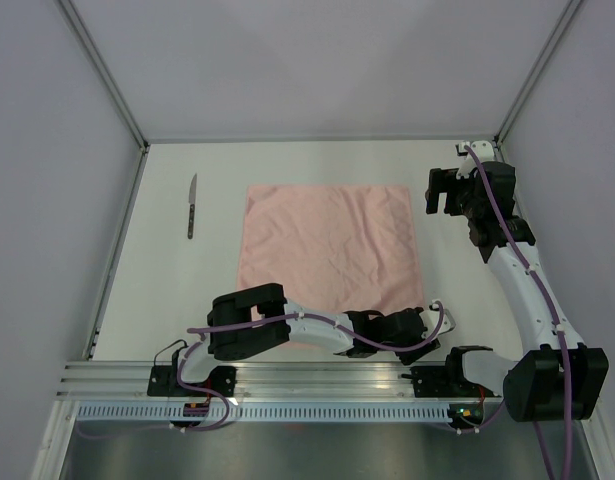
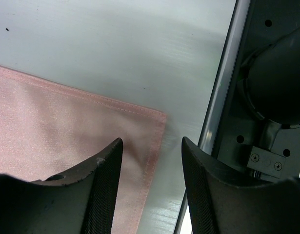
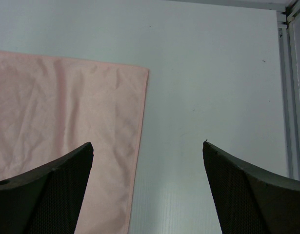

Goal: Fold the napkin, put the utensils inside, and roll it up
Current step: Fold the napkin

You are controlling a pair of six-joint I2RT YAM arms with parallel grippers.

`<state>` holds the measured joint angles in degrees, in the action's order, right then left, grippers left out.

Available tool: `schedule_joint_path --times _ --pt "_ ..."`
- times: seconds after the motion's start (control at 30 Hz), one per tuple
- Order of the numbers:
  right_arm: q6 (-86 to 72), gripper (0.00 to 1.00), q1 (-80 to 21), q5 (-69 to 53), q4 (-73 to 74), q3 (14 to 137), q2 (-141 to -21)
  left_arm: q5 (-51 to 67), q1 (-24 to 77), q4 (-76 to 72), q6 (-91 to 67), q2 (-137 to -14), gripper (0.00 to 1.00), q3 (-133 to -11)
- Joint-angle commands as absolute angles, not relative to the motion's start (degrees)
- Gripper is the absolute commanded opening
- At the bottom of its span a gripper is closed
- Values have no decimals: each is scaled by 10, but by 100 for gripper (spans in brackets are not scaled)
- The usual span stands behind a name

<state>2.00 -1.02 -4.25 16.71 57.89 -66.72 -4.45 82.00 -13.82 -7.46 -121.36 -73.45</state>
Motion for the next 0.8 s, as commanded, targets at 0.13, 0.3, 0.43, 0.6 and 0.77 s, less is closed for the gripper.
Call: schedule_joint_path --times 0.13,0.3,0.43,0.6,0.77 --pt "25 98 -11 -43 157 579 -669 -49 824 -144 -55 -1230 56 -748" --pt "25 98 -12 -44 157 581 -666 -52 824 -140 -55 -1231 55 -752" --pt "25 98 -11 -44 157 580 -666 -56 824 -140 -57 -1233 54 -751" --pt "25 98 -11 -45 157 580 -667 -58 823 -140 -56 -1236 53 -751" --pt "25 98 -11 -44 157 580 -667 -65 823 -138 -55 -1238 50 -752"
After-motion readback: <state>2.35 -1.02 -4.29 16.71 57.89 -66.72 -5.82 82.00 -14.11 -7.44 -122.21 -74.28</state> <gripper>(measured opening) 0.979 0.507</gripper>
